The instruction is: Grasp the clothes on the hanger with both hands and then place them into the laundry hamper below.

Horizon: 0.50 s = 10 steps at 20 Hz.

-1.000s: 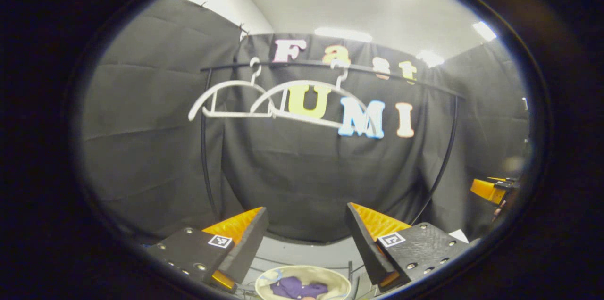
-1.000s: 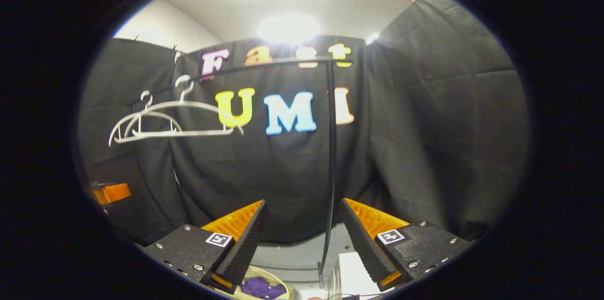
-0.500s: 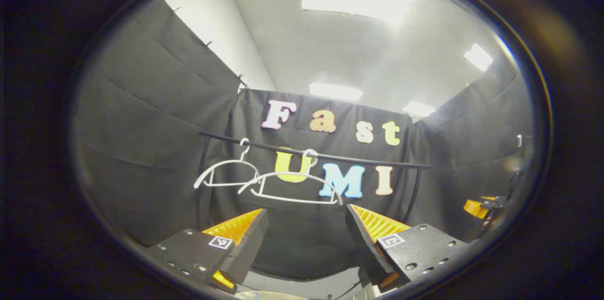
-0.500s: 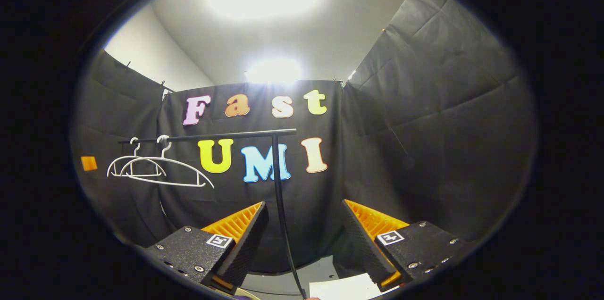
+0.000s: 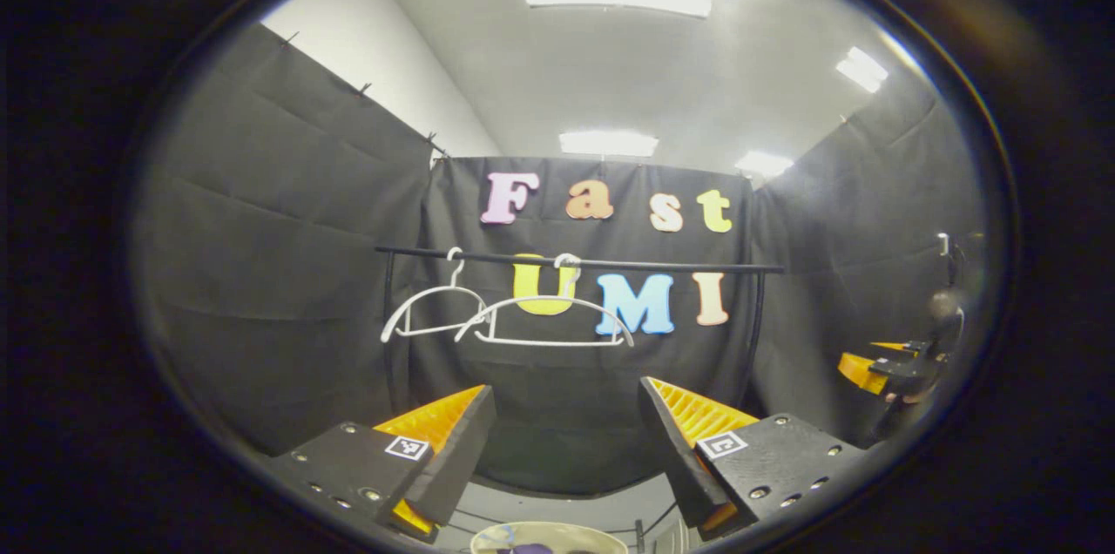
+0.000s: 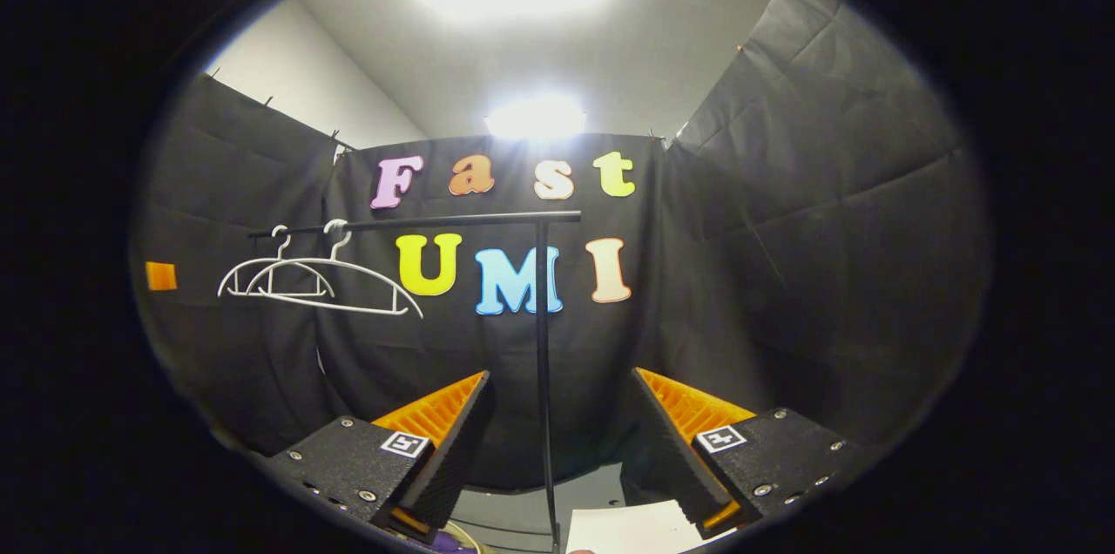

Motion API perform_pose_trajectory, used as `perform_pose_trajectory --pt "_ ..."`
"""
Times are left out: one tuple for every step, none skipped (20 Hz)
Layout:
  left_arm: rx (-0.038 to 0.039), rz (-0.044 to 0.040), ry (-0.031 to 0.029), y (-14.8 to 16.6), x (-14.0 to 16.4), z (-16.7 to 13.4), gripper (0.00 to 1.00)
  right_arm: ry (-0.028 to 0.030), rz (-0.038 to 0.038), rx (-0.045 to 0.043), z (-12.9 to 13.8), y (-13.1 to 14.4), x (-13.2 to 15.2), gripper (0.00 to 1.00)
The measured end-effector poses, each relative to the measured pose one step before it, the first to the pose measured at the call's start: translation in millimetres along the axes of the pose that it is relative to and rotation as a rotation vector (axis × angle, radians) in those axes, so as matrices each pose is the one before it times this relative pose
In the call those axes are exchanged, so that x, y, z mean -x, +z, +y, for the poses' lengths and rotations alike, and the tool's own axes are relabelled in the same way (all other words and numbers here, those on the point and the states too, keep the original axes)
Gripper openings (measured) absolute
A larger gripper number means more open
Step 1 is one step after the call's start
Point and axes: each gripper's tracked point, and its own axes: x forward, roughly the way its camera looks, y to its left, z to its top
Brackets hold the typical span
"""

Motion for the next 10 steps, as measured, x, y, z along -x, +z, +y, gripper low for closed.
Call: perform_pose_trajectory --pt "0.01372 0.01406 -0.00601 -5.05 -1.39 2.0 1.0 -0.00284 0.00339 -0.00667 6.12 3.61 -1.69 0.95" --pt "0.02056 0.00414 -0.01198 -2.7 -2.4 1.14 1.0 -0.00239 -0.00377 -0.00546 6.83 2.96 -0.91 0.95" --pt "0.02189 0.00135 -0.01515 -1.75 -2.51 0.74 1.0 -0.00201 -0.00986 -0.00554 5.32 5.09 0.05 0.95" --pt "0.00821 0.00138 -0.01693 -2.4 0.43 3.36 1.0 0.00244 -0.01238 -0.00683 5.89 3.81 0.9 0.95" --pt "0.0007 -0.00014 0.00611 -0.91 -0.64 8.67 1.0 0.00603 -0.00253 -0.00827 6.99 1.22 -0.44 0.95" --pt "0.00205 0.00277 0.00719 -0.76 -0.17 8.49 1.0 0.00331 0.00854 -0.00519 6.24 -3.69 -0.71 0.95" --pt "0.00646 0.00315 -0.01258 -3.02 2.85 3.48 1.0 -0.0035 0.0086 -0.00194 5.04 -2.89 0.0 0.91" --pt "0.00941 0.00705 -0.01991 -2.88 3.29 1.26 1.0 -0.00221 0.00742 -0.00153 3.67 -1.29 0.42 0.95" --pt "0.00628 0.00732 -0.01319 -2.8 3.39 4.19 1.0 -0.00216 0.00642 0.00034 4.51 -1.37 0.94 0.95" --pt "-0.00159 0.00248 -0.00467 -0.66 3.85 6.0 1.0 -0.01036 0.00132 0.00189 2.23 0.13 0.73 0.95"
